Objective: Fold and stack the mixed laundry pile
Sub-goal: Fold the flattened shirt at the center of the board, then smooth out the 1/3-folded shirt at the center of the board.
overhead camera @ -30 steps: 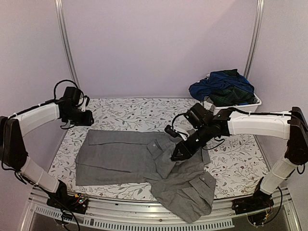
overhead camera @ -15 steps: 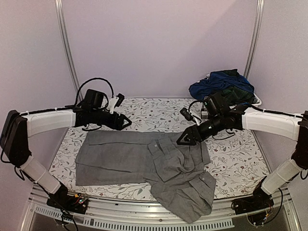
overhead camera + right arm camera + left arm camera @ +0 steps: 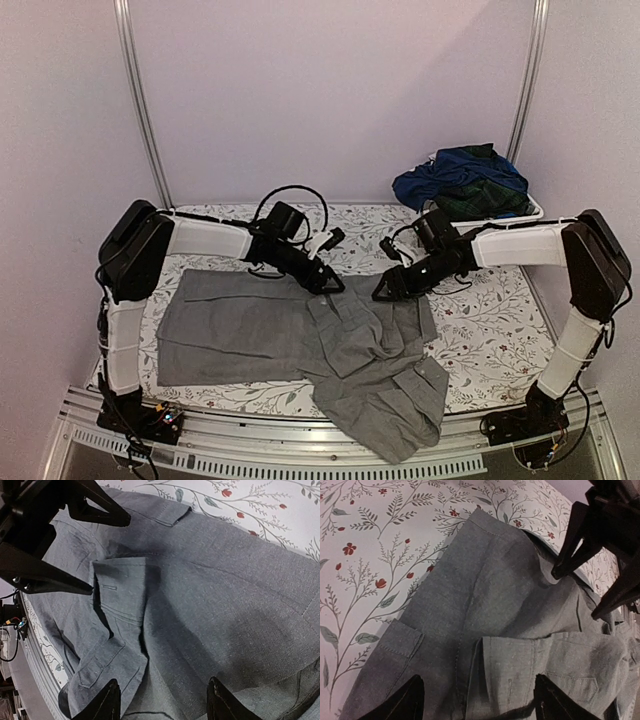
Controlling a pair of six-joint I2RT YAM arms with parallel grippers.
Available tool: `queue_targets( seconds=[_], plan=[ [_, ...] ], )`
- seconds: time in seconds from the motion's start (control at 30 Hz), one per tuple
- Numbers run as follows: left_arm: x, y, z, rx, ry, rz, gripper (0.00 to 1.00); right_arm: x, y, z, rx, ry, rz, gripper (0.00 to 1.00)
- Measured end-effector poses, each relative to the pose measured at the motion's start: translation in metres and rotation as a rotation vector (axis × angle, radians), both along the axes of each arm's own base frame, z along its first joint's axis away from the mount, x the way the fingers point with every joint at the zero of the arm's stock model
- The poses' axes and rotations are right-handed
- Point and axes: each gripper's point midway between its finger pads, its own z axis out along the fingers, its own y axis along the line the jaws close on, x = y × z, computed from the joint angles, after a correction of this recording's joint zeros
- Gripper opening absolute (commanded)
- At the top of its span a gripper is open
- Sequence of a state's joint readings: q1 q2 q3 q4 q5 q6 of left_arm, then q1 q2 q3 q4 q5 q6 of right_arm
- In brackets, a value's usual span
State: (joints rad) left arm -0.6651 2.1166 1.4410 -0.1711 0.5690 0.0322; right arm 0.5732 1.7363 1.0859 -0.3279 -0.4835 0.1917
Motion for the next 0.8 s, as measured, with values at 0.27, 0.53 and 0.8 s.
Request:
queue_targets(
  seconds=[0.27,0.53,0.8],
  plan=[
    [-0.036,-0.021,-0.031,0.023,0.074,-0.129,0.40,-0.017,-0.019,-0.050,-0.055,0.100,-0.028,0.55],
    [-0.063,-0.005,-0.010,-0.003,0.033,-0.142,0.00,-0.022,-0.031,-0.049,-0.032,0.113,-0.048,0.56],
    [-0.107,-0.030,0.088,-0.107,-0.218,-0.226,0.00,0.004,-0.049,-0.005,0.029,0.006,-0.114,0.60]
  ],
)
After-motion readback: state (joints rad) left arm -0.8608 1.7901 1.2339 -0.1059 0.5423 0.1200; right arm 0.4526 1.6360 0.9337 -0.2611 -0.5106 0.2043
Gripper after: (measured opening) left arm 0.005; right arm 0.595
